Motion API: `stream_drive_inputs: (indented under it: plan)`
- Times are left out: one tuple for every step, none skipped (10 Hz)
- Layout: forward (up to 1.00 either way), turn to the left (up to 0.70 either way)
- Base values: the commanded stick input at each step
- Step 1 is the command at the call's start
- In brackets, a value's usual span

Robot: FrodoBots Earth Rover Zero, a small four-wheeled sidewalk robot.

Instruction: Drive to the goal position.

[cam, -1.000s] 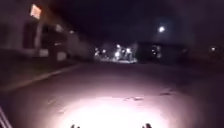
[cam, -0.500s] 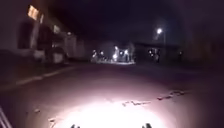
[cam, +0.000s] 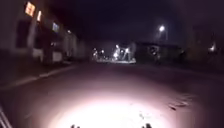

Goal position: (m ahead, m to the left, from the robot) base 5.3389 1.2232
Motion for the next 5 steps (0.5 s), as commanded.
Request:
stream_drive_inputs:
  plan:
    - [0.85, 0.00]
    - [0.85, 0.00]
    - [0.85, 0.00]
    - [0.85, 0.00]
    - [0.85, 0.00]
